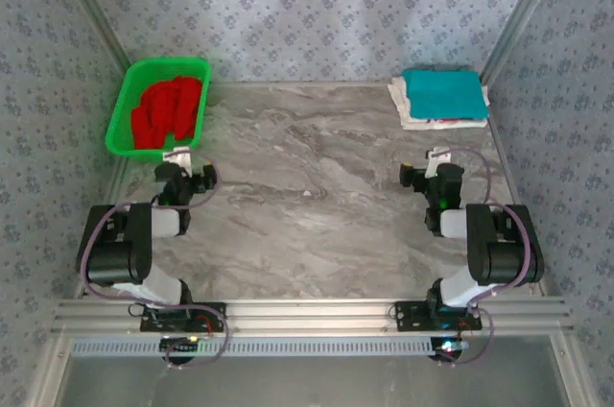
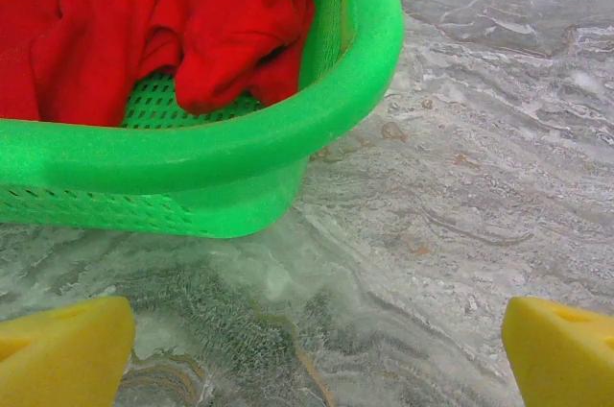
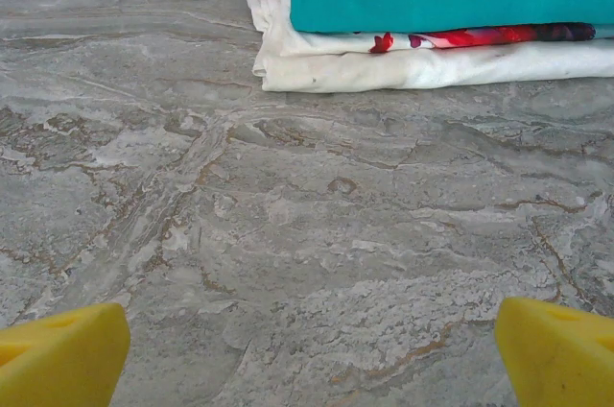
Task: Fold and stack the t-shirts
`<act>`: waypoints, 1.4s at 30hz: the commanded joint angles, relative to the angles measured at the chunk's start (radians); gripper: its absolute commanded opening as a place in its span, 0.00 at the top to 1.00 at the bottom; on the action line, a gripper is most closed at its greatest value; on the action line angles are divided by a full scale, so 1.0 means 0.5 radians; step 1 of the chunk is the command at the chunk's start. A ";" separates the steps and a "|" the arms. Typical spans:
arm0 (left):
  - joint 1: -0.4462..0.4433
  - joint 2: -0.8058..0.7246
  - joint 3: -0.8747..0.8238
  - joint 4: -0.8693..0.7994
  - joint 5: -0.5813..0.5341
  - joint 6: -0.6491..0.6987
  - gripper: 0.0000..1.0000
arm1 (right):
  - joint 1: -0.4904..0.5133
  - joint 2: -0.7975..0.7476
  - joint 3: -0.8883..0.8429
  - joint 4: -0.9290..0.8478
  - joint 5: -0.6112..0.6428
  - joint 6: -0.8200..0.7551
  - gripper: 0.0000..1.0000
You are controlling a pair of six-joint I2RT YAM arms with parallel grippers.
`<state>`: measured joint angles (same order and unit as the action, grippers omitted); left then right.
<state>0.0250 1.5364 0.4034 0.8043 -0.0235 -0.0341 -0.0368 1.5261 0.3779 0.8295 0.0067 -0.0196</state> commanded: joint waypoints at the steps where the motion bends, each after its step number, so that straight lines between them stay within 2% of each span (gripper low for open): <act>1: -0.008 -0.002 0.028 0.008 -0.020 0.016 0.02 | 0.002 0.009 0.031 -0.005 -0.010 -0.014 0.00; 13: 0.014 -0.004 0.025 0.011 0.019 0.002 0.02 | -0.033 0.004 0.026 -0.007 -0.070 0.011 0.00; 16: 0.031 -0.003 0.022 0.016 0.048 -0.006 0.02 | -0.024 0.007 0.034 -0.015 -0.047 0.006 0.00; 17: 0.023 -0.014 0.033 0.023 0.047 0.003 0.02 | -0.004 -0.002 0.030 0.003 0.030 0.008 0.00; 18: -0.013 -0.100 0.101 -0.145 0.029 0.045 0.02 | 0.047 -0.089 0.052 -0.108 0.237 0.022 0.00; 19: -0.053 -0.242 0.226 -0.482 0.005 0.082 0.03 | 0.084 -0.232 0.126 -0.382 0.380 0.035 0.00; 20: -0.109 -0.387 0.395 -0.839 -0.083 0.076 0.07 | 0.092 -0.404 0.286 -0.799 0.410 0.109 0.00; 21: -0.139 -0.508 0.502 -1.048 -0.150 0.017 0.08 | 0.073 -0.526 0.465 -1.179 0.396 0.270 0.00; 23: -0.133 -0.667 0.692 -1.232 -0.158 -0.186 0.06 | 0.059 -0.611 0.754 -1.577 0.331 0.540 0.00; 24: -0.115 -0.681 0.821 -1.358 -0.150 -0.279 0.06 | 0.065 -0.604 0.900 -1.713 0.224 0.583 0.03; 26: -0.056 -0.561 1.185 -1.720 -0.113 -0.404 0.10 | 0.139 -0.525 1.146 -1.862 0.125 0.590 0.07; 28: -0.010 -0.369 1.530 -2.021 -0.041 -0.407 0.14 | 0.247 -0.382 1.391 -2.012 0.155 0.556 0.06; 30: 0.022 -0.162 1.828 -2.233 -0.055 -0.371 0.13 | 0.354 -0.190 1.703 -2.192 0.179 0.529 0.04; 32: 0.092 0.044 2.114 -2.426 0.023 -0.379 0.12 | 0.432 -0.013 1.951 -2.328 0.171 0.499 0.04; 37: 0.181 0.499 2.607 -2.635 0.059 -0.360 0.10 | 0.577 0.259 2.319 -2.491 0.074 0.453 0.05; 42: 0.232 0.965 3.055 -2.780 0.108 -0.326 0.09 | 0.661 0.290 2.319 -2.471 0.045 0.442 0.06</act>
<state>0.1318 1.9575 1.8271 -0.4744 -0.0029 -0.2035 0.2810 1.6817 1.4971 -0.3527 0.0479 0.2131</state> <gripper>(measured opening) 0.904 0.944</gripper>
